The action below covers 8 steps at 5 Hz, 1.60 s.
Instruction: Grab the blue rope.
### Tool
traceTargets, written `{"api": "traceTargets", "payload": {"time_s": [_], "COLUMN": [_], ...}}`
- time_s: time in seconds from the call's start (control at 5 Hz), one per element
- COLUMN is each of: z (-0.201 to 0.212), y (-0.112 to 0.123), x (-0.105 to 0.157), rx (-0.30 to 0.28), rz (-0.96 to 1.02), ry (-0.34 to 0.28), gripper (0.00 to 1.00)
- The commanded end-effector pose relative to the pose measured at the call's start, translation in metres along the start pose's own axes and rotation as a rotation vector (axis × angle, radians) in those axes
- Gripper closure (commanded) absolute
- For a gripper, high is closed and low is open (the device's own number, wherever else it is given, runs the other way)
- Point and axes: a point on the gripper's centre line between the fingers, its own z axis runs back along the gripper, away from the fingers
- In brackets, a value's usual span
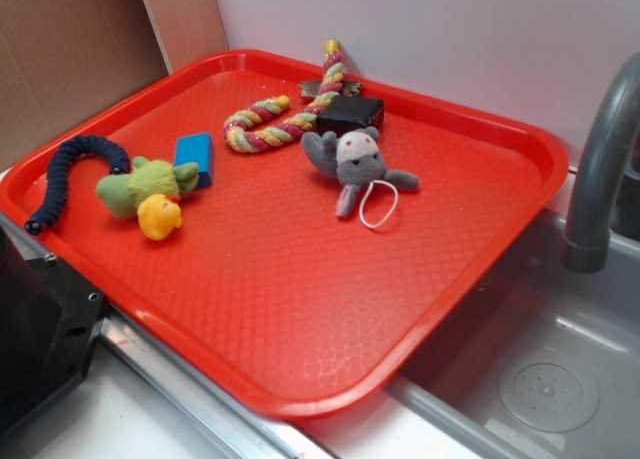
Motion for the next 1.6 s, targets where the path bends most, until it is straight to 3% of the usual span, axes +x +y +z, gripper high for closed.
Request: {"api": "traceTargets", "payload": {"time_s": [0.0,0.4,0.6,0.8,1.2,1.4], "z": [0.000,-0.084,-0.124,-0.161,-0.185,-0.194], "y": [0.000,0.061,0.073,0.078,0.075,0.078], "x": [0.000,-0.030,-0.045,-0.036,0.001,-0.008], "rx": [0.000,0.018,-0.021,-0.025,-0.024,-0.002], "rz": [0.000,0.500,0.592,0.508,0.377,0.374], "ry": [0.000,-0.041,-0.012,0.078,0.120,0.160], "gripper": [0.00,0.00,0.00,0.00,0.00,0.00]}}
